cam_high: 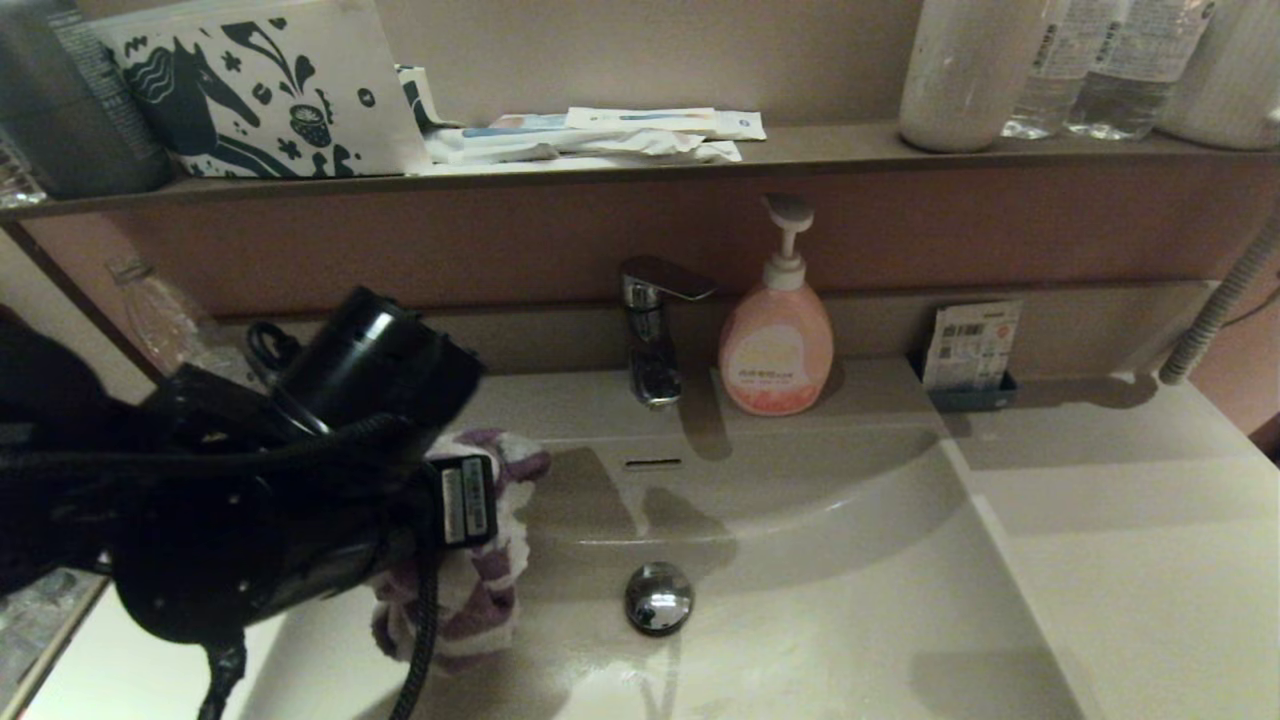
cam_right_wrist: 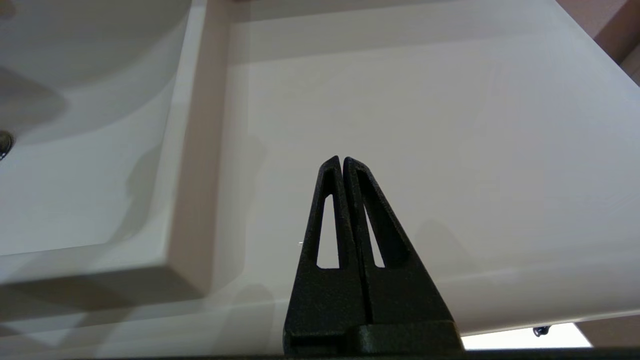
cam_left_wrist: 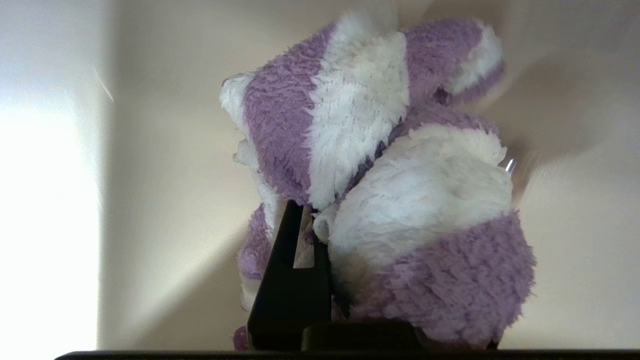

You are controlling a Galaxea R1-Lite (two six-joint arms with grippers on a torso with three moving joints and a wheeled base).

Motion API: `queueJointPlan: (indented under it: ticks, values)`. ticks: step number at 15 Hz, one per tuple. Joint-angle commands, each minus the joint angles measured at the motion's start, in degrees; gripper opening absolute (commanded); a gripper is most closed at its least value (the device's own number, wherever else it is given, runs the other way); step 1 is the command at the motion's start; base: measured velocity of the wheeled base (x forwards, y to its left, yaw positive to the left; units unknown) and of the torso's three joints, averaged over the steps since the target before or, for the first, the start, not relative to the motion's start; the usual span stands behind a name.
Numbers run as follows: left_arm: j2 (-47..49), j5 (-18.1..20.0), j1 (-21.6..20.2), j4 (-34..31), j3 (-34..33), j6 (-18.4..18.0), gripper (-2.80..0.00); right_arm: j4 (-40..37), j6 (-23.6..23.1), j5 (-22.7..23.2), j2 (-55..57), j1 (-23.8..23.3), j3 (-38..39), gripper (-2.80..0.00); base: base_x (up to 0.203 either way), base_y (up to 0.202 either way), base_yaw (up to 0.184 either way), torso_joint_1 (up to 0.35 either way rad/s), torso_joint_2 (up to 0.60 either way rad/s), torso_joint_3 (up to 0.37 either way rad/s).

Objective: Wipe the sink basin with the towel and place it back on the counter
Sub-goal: Wipe the sink

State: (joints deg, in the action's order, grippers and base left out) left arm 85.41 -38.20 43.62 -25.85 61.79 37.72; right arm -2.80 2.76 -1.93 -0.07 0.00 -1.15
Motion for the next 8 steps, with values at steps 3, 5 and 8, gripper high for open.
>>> queueJointPlan:
  ticks: [3,5,8]
  values:
    - [-7.7,0.2,-7.4,19.1,-9.5,-9.6,-2.80,0.0,0.1,0.0,0.1,0.0,0.0,-2.80,0.000,0.000,0.000,0.000,0.00,0.000]
    - [-7.5,2.2,-7.6,22.7,-9.4,-9.7,-2.80,0.0,0.1,0.0,0.1,0.0,0.0,-2.80,0.000,0.000,0.000,0.000,0.00,0.000]
    - [-3.3,3.5,-9.7,33.2,-9.5,-12.1,-2.80,0.0,0.1,0.0,0.1,0.0,0.0,-2.80,0.000,0.000,0.000,0.000,0.00,0.000]
